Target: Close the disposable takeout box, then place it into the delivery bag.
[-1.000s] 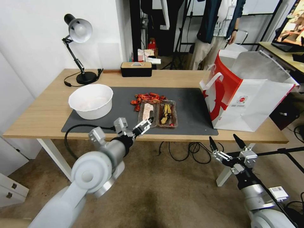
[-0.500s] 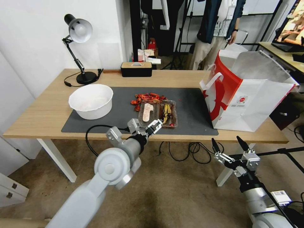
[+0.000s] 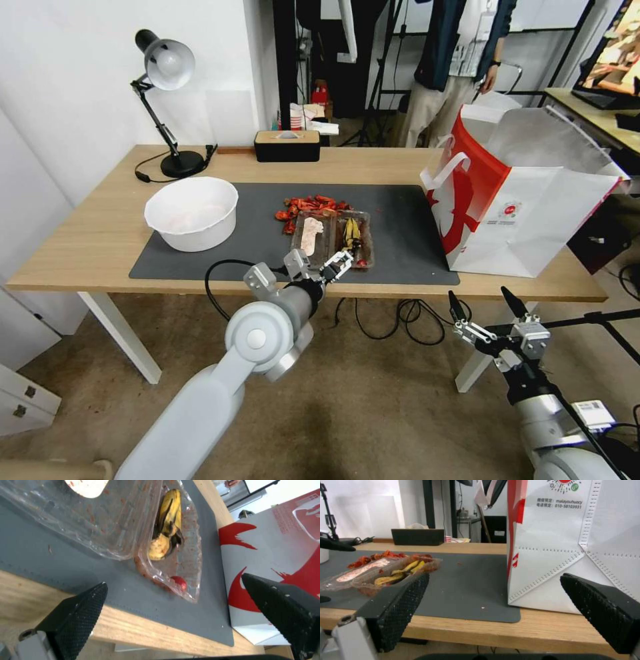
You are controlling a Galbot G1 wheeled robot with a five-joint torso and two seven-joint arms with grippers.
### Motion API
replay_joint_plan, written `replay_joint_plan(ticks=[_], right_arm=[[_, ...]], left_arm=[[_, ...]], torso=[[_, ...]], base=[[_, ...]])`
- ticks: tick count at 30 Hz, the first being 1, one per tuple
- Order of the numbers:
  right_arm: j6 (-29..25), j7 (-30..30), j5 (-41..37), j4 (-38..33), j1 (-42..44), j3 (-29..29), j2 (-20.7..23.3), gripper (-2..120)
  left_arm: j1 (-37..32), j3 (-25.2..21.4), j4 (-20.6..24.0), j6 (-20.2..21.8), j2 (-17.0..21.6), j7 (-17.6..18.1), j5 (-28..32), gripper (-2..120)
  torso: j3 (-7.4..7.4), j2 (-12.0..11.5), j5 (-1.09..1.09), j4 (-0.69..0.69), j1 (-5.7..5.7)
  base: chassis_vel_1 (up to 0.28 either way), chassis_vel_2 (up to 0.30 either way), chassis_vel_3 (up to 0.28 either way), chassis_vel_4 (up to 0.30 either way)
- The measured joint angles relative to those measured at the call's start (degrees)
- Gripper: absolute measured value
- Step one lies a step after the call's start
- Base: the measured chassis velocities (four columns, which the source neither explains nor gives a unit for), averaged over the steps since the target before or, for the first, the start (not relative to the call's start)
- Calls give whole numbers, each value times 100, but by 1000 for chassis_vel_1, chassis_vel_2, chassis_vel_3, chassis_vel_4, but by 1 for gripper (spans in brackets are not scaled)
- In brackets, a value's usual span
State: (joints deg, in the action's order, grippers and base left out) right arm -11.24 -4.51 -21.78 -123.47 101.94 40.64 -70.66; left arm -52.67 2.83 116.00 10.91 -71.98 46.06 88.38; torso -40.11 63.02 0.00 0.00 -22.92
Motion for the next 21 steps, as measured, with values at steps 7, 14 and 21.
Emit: replay_joint_plan(ticks=[7,14,21], right_arm=[[-20,2,-7,53,-24,-3,34,100],[-20,6,-14,61,-49,-29,62,100],[-20,9,-6,61,-41,-56,47,100]], left_arm=[[110,-2,-207,-43,-81,-6,20,100],[195,-19,-375,-80,-176,-21,-19,100],[254,-48,-523,-94,-215,-40,-53,100]], torso=[[0,1,0,0,0],[0,1,0,0,0],[3,2,-1,-3,3]], base=[[0,0,0,0],[0,0,0,0],[0,0,0,0]])
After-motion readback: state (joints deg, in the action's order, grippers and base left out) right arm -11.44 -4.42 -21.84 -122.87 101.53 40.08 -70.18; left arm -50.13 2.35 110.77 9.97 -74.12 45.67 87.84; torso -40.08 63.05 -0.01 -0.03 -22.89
